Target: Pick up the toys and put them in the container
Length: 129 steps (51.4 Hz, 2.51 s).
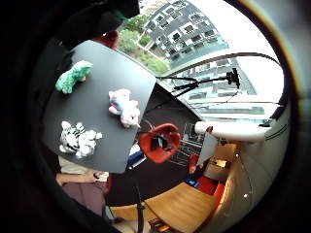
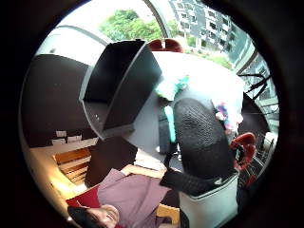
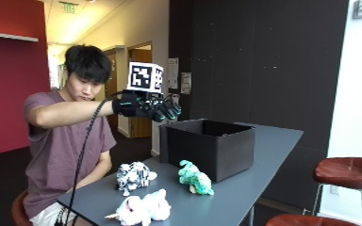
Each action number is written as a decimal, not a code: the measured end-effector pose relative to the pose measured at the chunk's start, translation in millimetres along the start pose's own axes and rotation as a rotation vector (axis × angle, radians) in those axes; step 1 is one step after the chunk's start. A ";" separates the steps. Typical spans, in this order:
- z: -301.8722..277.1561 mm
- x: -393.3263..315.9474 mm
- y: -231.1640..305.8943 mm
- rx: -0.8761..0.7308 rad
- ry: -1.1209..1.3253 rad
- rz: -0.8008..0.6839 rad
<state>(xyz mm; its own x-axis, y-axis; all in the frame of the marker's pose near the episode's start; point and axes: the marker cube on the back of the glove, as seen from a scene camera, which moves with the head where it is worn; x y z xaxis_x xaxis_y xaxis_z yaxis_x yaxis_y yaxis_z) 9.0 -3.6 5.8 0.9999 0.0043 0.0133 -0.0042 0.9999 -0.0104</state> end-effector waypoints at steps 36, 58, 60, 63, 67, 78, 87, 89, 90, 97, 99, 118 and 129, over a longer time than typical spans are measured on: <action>197.7 118.6 -30.9 -0.255 -0.080 0.147; 233.1 111.2 -40.1 -0.160 -0.091 0.198; 232.5 104.9 -40.5 -0.167 -0.118 0.195; 233.8 97.1 -39.8 -0.195 -0.122 0.192; 231.7 85.7 -36.8 -0.286 -0.118 0.170; 155.4 32.9 -25.6 -0.344 -0.183 0.103; 40.7 -27.7 -18.2 -0.209 -0.119 0.020; 13.4 -46.4 -15.6 -0.174 -0.095 -0.013; 0.4 -55.4 -14.7 -0.156 -0.086 -0.028; -85.0 -123.3 -12.2 -0.036 -0.085 -0.215; -110.9 -151.1 -12.3 0.000 -0.125 -0.286; -130.2 -352.2 -81.1 0.077 0.022 -0.139; -105.5 -375.4 -98.7 -0.015 -0.039 -0.212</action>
<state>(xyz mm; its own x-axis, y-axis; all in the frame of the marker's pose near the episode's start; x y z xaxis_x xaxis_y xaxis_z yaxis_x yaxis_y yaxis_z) -364.6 -105.0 -103.6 0.9772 -0.2050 0.0550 0.2062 0.9783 -0.0179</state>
